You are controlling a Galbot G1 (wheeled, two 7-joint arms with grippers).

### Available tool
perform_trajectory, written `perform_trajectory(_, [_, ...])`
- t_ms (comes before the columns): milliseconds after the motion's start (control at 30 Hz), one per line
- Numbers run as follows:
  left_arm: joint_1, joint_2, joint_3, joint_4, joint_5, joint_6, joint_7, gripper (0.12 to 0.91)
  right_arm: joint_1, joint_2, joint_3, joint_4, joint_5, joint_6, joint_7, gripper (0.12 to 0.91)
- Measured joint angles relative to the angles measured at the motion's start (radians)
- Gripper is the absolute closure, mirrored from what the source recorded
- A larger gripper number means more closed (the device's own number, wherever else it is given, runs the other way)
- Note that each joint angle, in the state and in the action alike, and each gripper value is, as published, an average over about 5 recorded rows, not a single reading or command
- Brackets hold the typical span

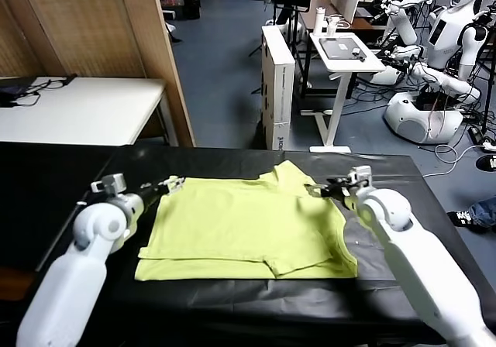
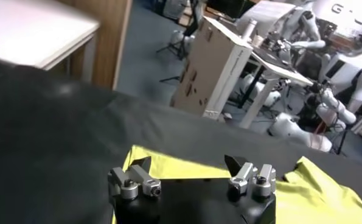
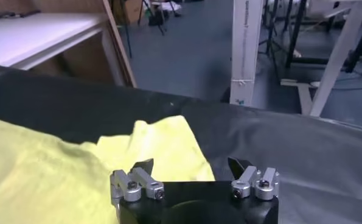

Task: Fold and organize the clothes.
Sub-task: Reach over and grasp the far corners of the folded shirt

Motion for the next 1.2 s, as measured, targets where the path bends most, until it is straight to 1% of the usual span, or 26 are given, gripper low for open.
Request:
perform_trajectory(133, [-0.010, -0.006, 0.004, 0.037, 0.021, -0.010, 0.017, 0.123, 0.013, 0.013, 0.004, -0.048, -0.009, 0.012, -0.030, 0.118])
perform_trajectory(300, [-0.017, -0.008, 0.013, 0.073, 0.048, -0.027, 0.036, 0.123, 0.024, 0.016, 0.000, -0.078, -0.009, 0.035, -0.048, 0.118])
perform_trajectory(600, [-0.046, -0.026, 0.030, 0.143, 0.081, -0.052, 0.054, 0.123, 0.057, 0.037, -0.024, -0.112, -0.024, 0.039, -0.036, 0.118])
perform_trajectory(767, [-0.054, -0.034, 0.041, 0.172, 0.121, -0.081, 0.073, 0.123, 0.059, 0.044, -0.031, -0.123, -0.037, 0.038, -0.033, 0.118])
perform_trajectory(900, [-0.061, -0.039, 0.048, 0.194, 0.137, -0.099, 0.077, 0.123, 0.058, 0.045, -0.034, -0.130, -0.040, 0.038, -0.033, 0.120])
perform_trajectory(1100, [-0.065, -0.038, 0.052, 0.210, 0.139, -0.102, 0.077, 0.123, 0.062, 0.052, -0.037, -0.141, -0.040, 0.039, -0.033, 0.200])
perform_trajectory(1200, [-0.064, -0.037, 0.054, 0.213, 0.141, -0.102, 0.077, 0.134, 0.064, 0.058, -0.037, -0.149, -0.042, 0.039, -0.033, 0.225])
